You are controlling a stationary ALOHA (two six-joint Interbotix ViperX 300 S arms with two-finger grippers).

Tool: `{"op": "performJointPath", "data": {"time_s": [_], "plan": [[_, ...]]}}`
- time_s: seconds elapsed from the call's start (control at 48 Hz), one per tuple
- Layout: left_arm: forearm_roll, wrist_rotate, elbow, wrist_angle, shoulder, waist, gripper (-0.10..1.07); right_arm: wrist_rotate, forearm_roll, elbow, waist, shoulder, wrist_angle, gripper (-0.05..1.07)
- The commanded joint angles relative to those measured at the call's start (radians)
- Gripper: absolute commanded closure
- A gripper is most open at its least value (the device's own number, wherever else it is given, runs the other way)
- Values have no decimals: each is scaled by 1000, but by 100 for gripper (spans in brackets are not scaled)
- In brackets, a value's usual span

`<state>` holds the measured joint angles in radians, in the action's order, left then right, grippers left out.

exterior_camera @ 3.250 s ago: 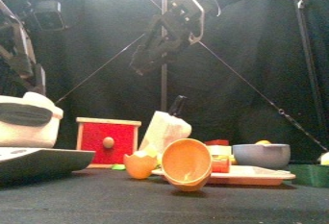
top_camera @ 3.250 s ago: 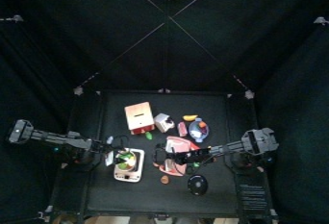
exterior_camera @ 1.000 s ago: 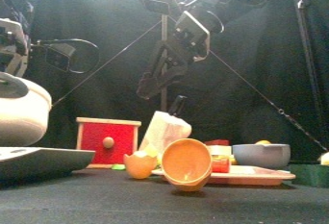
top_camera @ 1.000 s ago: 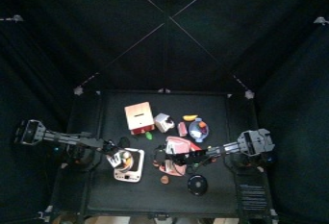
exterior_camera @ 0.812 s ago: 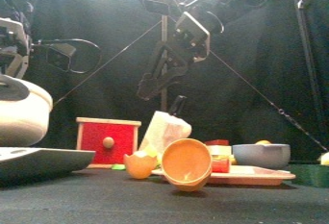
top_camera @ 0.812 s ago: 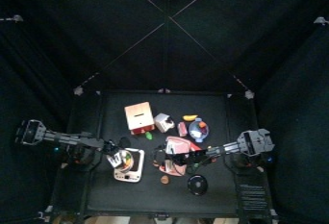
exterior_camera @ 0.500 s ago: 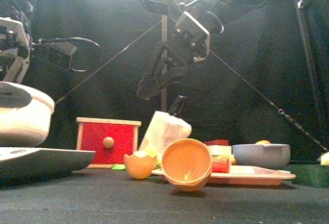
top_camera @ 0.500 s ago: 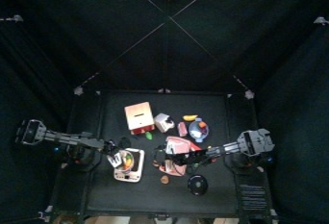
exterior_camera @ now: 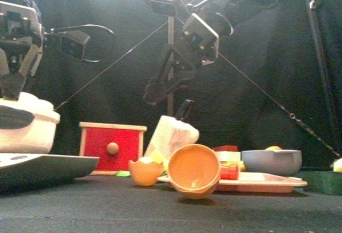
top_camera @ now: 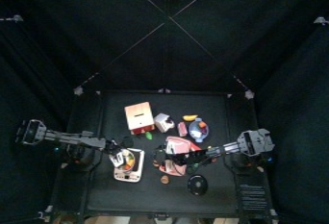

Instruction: Grab starfruit half in pot

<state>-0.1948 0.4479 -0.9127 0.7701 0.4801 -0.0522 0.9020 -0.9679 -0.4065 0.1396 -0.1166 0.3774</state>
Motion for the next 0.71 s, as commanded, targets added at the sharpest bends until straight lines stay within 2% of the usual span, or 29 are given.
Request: {"op": "performJointPath", "data": {"time_s": [0.0, 0.229, 0.542, 0.688], "plan": [[5, -2, 41, 17, 3, 0, 25, -2, -2, 11, -3, 20, -2, 8], [8, -3, 67, 92, 23, 0, 25, -2, -2, 11, -2, 20, -2, 8], [11, -3, 57, 98, 35, 0, 25, -3, -2, 11, -2, 20, -3, 8], [31, -15, 57, 97, 11, -40, 21, -5, -2, 11, -2, 20, -3, 8]]}}
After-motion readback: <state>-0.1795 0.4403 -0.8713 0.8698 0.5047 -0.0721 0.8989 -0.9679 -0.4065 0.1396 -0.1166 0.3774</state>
